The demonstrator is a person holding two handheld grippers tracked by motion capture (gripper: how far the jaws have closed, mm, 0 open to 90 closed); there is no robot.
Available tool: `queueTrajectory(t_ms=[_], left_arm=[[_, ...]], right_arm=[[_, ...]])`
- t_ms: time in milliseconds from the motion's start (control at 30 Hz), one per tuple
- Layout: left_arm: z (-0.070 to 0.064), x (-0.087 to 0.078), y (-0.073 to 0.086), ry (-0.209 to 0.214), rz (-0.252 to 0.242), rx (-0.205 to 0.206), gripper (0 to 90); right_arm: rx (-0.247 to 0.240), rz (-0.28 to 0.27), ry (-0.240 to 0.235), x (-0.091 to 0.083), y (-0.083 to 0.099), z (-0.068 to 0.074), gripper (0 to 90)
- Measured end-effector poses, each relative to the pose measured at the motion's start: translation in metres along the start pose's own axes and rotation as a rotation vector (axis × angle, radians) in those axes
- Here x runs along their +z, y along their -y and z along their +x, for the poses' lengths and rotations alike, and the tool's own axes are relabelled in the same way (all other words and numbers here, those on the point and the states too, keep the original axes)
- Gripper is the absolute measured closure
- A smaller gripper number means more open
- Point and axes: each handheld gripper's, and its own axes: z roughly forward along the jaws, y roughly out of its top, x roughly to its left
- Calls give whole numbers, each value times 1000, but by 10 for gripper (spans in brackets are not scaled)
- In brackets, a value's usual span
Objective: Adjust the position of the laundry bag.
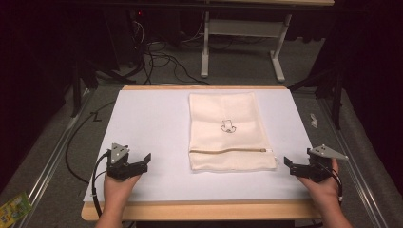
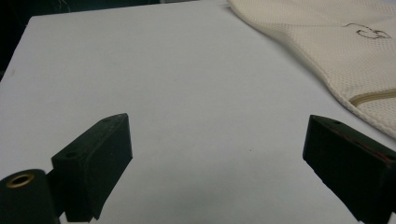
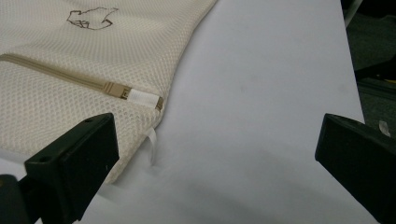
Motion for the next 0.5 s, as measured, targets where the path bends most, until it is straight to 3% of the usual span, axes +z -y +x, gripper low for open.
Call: queueTrajectory(t_ms=[300, 400, 500], left_arm=[[-11, 8, -2, 45, 31, -5, 144], [-22, 14, -2, 85, 48, -19, 153], [-37, 23, -4, 136, 77, -2, 197]], right_arm=[[-20, 6, 6, 1, 1, 5, 0], [-13, 7, 0, 1, 1, 5, 1], [-23, 7, -5, 3, 0, 7, 6]])
